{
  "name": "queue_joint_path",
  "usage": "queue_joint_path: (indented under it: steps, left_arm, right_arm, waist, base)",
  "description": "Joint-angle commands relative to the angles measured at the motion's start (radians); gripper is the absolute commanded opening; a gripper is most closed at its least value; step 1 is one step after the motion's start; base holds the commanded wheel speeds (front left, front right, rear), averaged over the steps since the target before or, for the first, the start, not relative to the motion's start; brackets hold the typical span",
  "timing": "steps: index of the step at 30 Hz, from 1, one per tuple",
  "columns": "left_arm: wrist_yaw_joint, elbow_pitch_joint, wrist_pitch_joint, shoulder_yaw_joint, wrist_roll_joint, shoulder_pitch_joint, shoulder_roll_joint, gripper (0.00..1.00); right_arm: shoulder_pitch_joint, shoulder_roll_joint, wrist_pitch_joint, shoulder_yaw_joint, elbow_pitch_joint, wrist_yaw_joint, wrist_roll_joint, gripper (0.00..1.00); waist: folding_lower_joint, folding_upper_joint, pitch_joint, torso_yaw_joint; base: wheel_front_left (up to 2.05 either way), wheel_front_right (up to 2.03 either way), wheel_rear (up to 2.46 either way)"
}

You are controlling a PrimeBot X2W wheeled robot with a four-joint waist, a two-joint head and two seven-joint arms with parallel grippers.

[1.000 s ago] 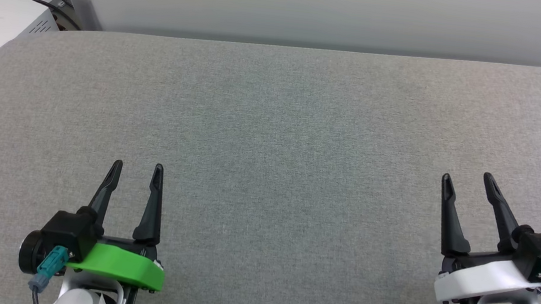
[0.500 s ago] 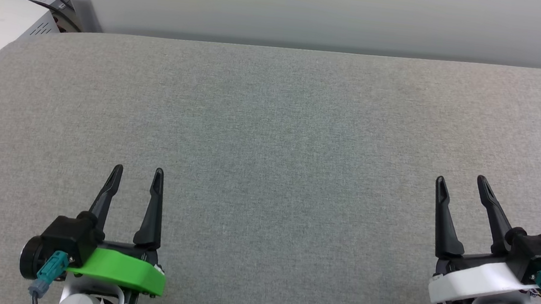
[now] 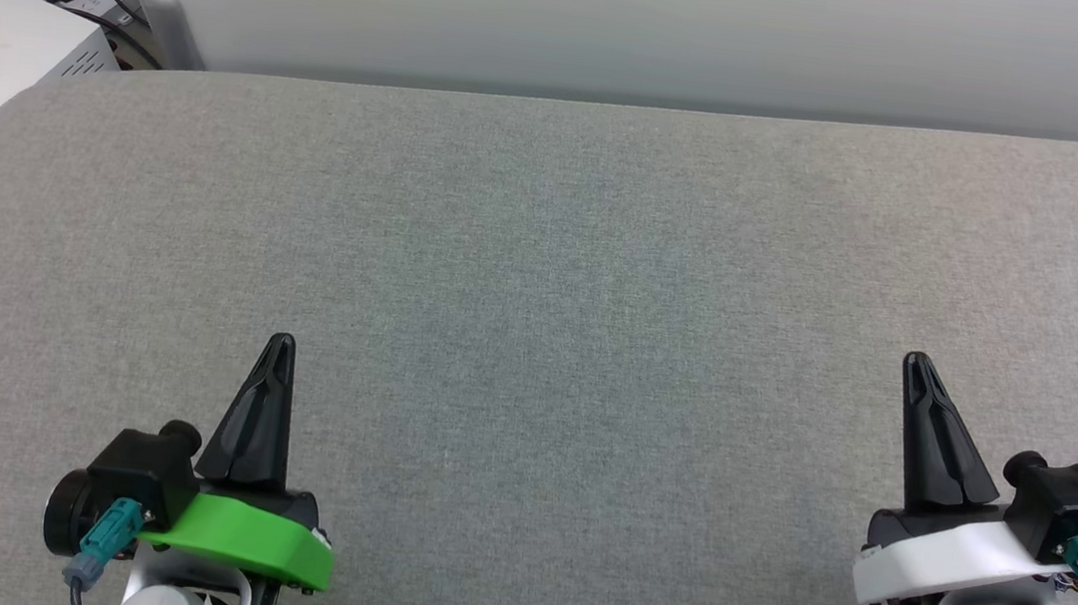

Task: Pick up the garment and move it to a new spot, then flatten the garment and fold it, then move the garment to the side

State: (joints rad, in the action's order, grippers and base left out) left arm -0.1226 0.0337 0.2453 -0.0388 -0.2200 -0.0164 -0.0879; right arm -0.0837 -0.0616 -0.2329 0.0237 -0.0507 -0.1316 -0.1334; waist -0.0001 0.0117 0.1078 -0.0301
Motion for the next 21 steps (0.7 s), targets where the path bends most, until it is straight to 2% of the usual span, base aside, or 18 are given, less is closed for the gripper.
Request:
queue_joint_path:
  steps: [1,21]
  left_arm:
    - [0.005,-0.002,-0.006,0.002,0.010,0.001,0.002,0.00]
    - [0.025,-0.007,-0.047,0.008,0.045,0.004,0.008,0.00]
  right_arm:
    - [0.005,0.001,0.005,-0.001,0.003,0.000,0.008,0.00]
    - [0.018,0.002,0.044,-0.005,0.011,0.000,0.029,0.00]
  waist:
    - [0.0001,-0.0007,-0.001,0.001]
    - [0.0001,-0.0026,-0.019,0.005]
  base:
    - [0.00,0.00,0.00]
    - [0.00,0.00,0.00]
